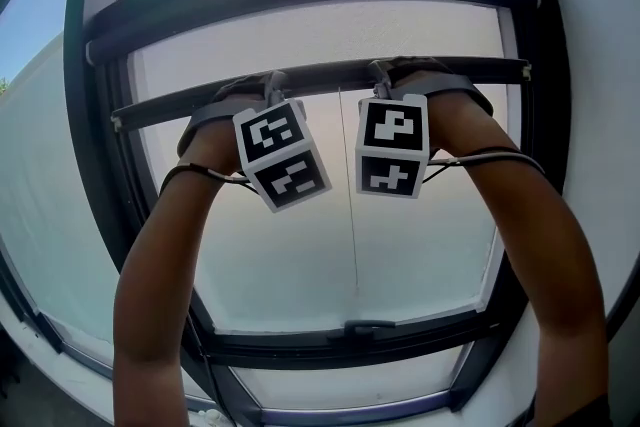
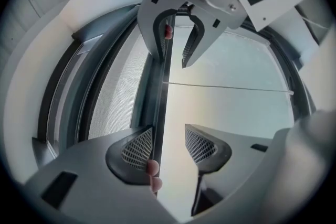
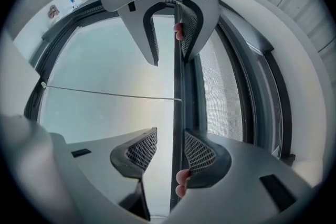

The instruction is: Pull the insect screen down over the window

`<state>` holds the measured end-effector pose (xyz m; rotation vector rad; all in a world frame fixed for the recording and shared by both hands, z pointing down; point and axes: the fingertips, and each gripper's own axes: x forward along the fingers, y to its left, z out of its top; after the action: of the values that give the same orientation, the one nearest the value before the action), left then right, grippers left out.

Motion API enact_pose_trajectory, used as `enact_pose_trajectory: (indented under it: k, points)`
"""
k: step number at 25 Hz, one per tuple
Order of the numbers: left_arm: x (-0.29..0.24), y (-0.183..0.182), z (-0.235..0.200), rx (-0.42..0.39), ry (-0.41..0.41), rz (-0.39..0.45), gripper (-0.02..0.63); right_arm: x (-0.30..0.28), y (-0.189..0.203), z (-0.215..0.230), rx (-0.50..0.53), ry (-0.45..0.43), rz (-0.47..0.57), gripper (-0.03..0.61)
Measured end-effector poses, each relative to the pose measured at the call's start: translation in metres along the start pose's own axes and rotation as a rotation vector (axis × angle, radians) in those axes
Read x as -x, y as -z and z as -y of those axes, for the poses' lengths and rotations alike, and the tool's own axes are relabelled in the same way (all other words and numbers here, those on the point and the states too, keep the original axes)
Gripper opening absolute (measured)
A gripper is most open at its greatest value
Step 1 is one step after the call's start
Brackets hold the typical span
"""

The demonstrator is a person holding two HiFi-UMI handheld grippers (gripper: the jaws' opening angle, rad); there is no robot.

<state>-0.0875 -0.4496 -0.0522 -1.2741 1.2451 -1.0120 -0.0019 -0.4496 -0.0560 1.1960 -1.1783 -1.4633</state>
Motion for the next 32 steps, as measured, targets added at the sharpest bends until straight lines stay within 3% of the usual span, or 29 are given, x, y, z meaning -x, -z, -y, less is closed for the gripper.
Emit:
enact_pose_trajectory:
  k: [9,16,22,27,32]
  points:
    - [0.008,0.002,0.053,0.063,0.132,0.032,0.188,0.01,-0.001,-0.052,0.027,-0.079,-0.001,0.153]
    - [0.011,0.006,0.084,0.015,0.103,0.002,0.178,0.016,-0.004,-0.083,-0.002,-0.121,0.001,0.153]
    - [0.012,0.007,0.093,0.051,0.163,0.018,0.178,0.016,-0.006,-0.092,-0.015,-0.136,0.013,0.152]
    - [0.017,0.011,0.117,0.058,0.254,0.027,0.172,0.022,-0.01,-0.115,-0.018,-0.209,0.026,0.152]
    - [0.021,0.012,0.152,0.052,0.264,0.026,0.169,0.028,-0.011,-0.151,-0.018,-0.234,0.026,0.152]
